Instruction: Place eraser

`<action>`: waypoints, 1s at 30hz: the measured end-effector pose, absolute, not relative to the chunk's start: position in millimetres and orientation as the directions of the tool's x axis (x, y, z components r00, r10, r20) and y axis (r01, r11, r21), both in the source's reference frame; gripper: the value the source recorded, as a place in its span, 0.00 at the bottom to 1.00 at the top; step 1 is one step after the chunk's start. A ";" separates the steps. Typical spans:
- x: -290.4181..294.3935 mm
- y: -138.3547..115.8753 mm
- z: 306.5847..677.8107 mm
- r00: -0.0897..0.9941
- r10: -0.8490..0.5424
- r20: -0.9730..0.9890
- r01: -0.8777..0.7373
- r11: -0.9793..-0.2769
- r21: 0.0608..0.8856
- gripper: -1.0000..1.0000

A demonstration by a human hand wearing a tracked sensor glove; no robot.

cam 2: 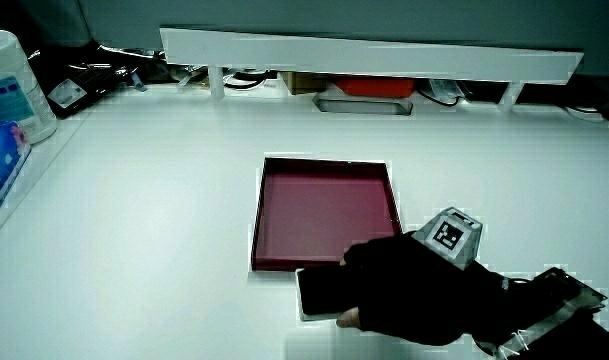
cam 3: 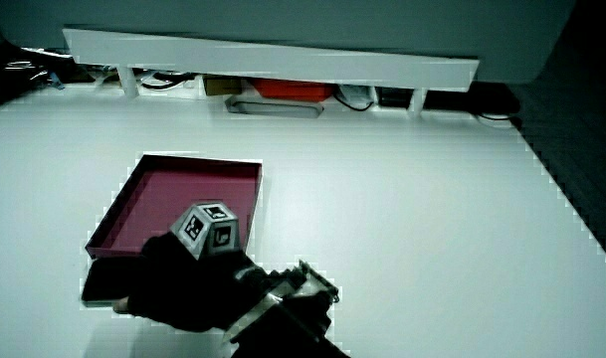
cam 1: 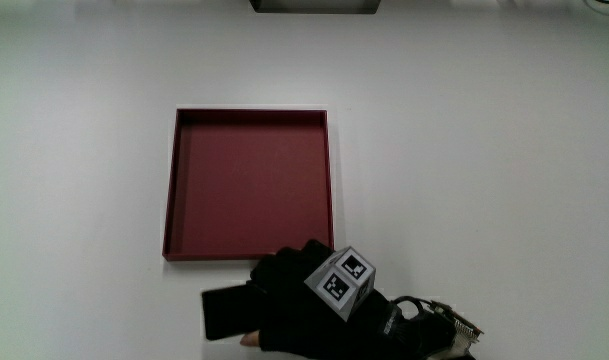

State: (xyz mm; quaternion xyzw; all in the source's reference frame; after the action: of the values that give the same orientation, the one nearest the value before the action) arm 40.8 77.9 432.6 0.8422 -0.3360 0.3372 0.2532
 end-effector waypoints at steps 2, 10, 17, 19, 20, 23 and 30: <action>41.2 84.6 442.7 0.559 -0.391 0.731 -0.739 -0.634 0.226 0.50; 45.9 105.6 471.3 0.600 -0.391 0.698 -0.721 -0.641 0.261 0.50; 47.6 114.7 481.2 0.600 -0.401 0.693 -0.722 -0.644 0.253 0.50; 47.7 115.4 483.7 0.607 -0.404 0.685 -0.721 -0.642 0.260 0.50; 47.6 115.2 483.5 0.605 -0.399 0.689 -0.722 -0.640 0.263 0.50; 47.9 115.2 483.1 0.604 -0.387 0.697 -0.720 -0.639 0.270 0.50; 48.7 114.6 484.0 0.602 -0.383 0.701 -0.726 -0.629 0.280 0.35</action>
State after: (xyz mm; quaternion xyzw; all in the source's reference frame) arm 48.7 114.6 484.0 0.8495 -0.3263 0.3045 0.2815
